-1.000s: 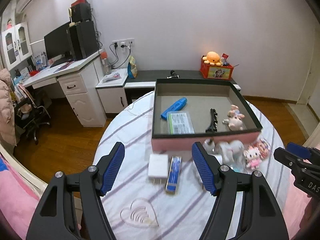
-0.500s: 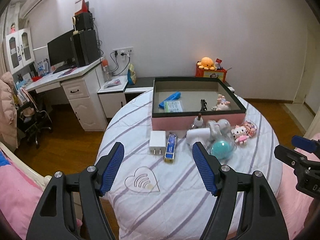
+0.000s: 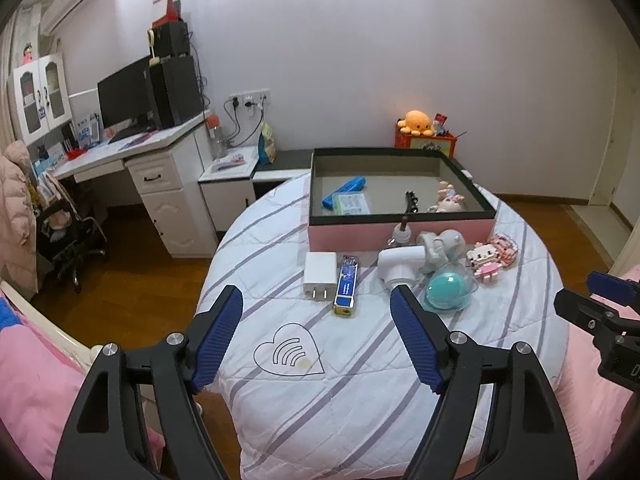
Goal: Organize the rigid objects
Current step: 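Move both tools back toward the items beside the box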
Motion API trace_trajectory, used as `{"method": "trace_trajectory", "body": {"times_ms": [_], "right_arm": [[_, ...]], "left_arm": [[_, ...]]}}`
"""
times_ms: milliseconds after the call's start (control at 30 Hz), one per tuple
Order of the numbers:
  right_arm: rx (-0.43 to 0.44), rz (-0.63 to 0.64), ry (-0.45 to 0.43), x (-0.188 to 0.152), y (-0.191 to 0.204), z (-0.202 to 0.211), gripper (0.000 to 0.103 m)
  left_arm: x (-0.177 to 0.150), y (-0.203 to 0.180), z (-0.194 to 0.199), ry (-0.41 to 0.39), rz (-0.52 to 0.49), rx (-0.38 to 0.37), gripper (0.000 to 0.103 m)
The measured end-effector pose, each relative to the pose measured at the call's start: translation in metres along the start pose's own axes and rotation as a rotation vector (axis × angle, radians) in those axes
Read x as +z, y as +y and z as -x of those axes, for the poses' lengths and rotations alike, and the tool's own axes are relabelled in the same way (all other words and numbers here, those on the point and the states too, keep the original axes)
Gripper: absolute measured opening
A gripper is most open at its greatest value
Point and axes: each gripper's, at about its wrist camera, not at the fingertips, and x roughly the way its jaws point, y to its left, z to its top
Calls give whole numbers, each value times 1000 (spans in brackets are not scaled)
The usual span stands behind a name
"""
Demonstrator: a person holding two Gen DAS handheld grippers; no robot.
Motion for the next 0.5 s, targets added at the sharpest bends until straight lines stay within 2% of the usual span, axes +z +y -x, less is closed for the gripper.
{"method": "trace_trajectory", "body": {"times_ms": [367,500], "right_arm": [[-38,-64,86,18,-28,-50,74],[-55,-82,124,25,-37,-74,74]], "left_arm": [[5,12,-59,113,32,36,78],[11,15,-87,163,49,18,79]]}}
